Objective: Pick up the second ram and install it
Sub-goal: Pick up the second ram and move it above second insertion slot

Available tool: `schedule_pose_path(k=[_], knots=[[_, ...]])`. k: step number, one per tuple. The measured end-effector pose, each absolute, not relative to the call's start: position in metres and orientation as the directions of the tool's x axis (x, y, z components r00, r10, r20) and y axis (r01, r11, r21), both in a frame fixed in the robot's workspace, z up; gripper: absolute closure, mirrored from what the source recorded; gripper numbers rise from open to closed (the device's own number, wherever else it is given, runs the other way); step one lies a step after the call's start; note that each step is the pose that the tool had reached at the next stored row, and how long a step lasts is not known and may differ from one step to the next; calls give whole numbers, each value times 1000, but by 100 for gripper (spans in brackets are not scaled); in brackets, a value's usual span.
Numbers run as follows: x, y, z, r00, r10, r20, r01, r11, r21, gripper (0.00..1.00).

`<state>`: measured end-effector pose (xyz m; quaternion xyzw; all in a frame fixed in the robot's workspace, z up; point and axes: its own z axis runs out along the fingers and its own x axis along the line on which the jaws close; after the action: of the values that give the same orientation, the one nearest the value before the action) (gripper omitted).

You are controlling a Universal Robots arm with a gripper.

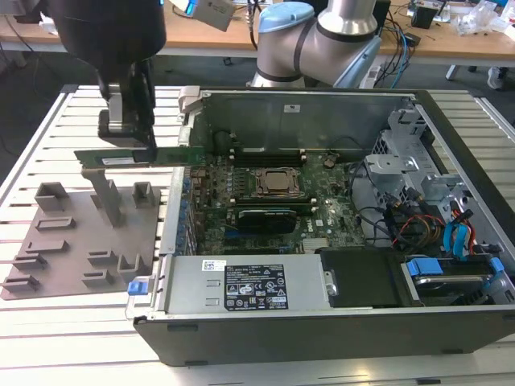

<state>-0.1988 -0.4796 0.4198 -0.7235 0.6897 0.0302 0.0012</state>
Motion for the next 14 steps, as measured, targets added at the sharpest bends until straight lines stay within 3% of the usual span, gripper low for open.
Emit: schedule_pose_path(k=[14], knots=[[-105,-468,398,39,-998,-56,-997,-43,59,87]])
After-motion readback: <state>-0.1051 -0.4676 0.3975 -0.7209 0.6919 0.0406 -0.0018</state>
